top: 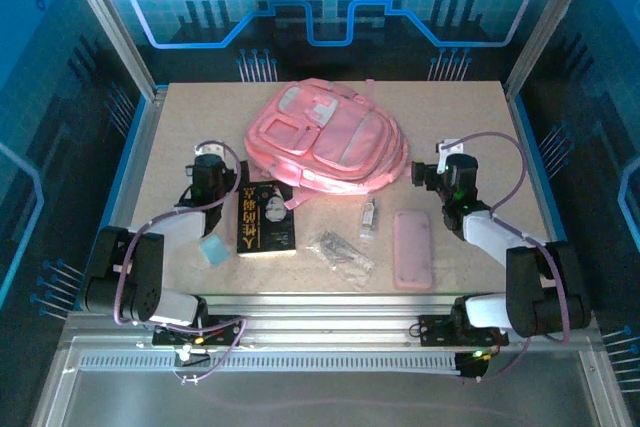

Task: Pack the student bag

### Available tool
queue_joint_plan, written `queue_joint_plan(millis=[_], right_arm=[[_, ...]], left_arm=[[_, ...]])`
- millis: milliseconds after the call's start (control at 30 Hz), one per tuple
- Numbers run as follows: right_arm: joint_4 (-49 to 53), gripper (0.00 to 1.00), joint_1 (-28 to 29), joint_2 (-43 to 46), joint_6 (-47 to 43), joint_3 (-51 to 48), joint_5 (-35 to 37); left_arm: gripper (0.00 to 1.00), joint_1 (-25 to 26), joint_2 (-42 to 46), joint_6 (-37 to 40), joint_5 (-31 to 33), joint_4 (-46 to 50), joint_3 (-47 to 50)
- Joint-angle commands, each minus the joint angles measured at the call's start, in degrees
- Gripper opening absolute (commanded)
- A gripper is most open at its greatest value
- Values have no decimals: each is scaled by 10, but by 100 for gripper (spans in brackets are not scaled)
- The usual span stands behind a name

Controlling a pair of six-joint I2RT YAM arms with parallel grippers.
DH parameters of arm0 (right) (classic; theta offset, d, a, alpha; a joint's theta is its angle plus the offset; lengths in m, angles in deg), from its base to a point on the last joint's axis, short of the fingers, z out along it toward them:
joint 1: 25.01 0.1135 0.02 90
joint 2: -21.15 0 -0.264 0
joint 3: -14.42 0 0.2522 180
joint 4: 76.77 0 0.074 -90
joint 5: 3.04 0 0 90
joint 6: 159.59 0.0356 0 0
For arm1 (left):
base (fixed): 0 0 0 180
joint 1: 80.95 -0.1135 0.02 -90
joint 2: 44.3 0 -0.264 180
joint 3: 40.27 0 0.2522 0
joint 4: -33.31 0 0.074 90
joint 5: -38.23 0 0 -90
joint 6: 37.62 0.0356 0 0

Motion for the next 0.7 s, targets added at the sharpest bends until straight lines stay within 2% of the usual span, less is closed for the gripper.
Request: queue_joint_plan(millis=[0,67,133,200,333,433,533,667], right_arm=[[148,100,6,34,113,67,-32],[197,100,11,37,169,92,-79],[237,100,15,33,234,115,-103],[269,100,18,20,283,138,-131],[327,100,19,-32,331,211,-202],[330,100,19,-83,341,255,-238],[309,94,17,-137,356,288,-259],[298,89,15,-207,378,328,-261]], left_arm=[[99,46,14,-29,34,152,-95],[99,67,5,-96,31,244,-148],[99,79,-15,-212,21,326,-201],[99,93,-37,-295,8,362,-231],[99,138,-77,-440,4,356,-253],[99,170,-112,-531,-2,351,-271],[99,203,-145,-582,25,363,-291],[99,216,-177,-626,40,369,-298]])
